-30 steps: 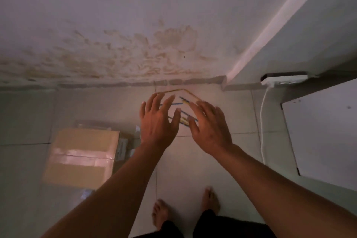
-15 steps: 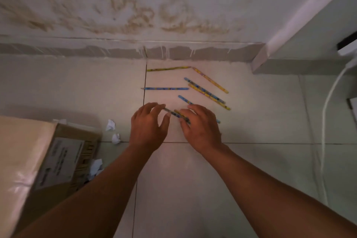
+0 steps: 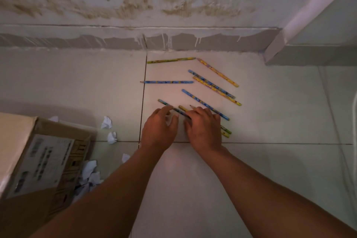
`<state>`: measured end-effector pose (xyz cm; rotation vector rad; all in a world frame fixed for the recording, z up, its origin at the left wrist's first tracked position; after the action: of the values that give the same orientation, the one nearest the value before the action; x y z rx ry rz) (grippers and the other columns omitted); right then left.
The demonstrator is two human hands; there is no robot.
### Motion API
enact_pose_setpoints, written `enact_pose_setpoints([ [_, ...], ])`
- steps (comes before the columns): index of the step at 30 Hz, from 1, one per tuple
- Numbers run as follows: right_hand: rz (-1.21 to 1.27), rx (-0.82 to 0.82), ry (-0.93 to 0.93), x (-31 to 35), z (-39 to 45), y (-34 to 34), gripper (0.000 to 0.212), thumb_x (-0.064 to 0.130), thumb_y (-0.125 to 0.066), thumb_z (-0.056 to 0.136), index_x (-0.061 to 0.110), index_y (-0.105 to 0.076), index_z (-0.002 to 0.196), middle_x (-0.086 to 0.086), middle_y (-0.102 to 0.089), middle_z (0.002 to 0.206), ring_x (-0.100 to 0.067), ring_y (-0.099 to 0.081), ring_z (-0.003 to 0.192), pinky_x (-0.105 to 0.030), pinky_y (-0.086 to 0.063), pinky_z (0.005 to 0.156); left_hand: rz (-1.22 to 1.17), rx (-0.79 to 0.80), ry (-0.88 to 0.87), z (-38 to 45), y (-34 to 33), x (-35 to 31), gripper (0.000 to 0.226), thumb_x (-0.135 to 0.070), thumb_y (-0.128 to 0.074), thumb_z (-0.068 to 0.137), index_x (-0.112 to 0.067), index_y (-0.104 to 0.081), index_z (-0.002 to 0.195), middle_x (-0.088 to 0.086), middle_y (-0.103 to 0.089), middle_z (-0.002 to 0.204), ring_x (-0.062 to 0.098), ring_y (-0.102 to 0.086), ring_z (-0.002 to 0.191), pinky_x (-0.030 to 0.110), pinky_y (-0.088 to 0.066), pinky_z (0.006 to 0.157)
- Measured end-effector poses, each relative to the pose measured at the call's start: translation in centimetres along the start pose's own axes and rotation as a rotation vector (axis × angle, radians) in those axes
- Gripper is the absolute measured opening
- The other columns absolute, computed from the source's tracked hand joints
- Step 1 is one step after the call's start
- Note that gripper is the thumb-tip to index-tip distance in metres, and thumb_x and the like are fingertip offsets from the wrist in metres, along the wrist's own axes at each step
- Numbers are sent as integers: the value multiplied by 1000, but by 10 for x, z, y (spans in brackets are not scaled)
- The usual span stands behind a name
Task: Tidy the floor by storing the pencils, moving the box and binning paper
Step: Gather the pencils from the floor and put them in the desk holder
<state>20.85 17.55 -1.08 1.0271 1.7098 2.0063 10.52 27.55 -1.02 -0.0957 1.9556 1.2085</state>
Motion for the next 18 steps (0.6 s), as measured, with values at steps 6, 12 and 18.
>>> enact_pose_setpoints([
  [6,-72,31,-55,0,-8,-7,2,26,-68,83,24,-68,82,4,-65,84,-25,-57,88,-38,-32,73,-79,-10,134,0,-2,4,33,-38,-63,92,-19,-65,119,-3,-71,96,19,-68,92,35,-53,85],
  [12,396,104,-199,7,-12,-5,9,31,-60,89,25,-66,92,4,-66,92,-22,-59,95,-42,-48,83,-379,-69,461,1,-5,11,45,-56,-68,84,-18,-67,109,-9,-69,79,17,-69,89,36,-54,90],
  [18,611,31,-211,9,-19,0,16,30,-59,89,22,-70,98,4,-67,90,-17,-60,88,-38,-52,77,-794,-33,595,7,-12,1,23,-23,-50,102,-9,-68,95,5,-72,75,17,-69,69,33,-58,72],
])
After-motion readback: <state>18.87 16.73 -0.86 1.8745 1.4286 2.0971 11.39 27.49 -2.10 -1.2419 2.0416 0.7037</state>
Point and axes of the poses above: each hand's wrist, its own z-axis towards the middle knuckle, its own y-axis out of the back of the hand, x = y × z, the point moved 7 cm from there along z, towards the middle knuckle
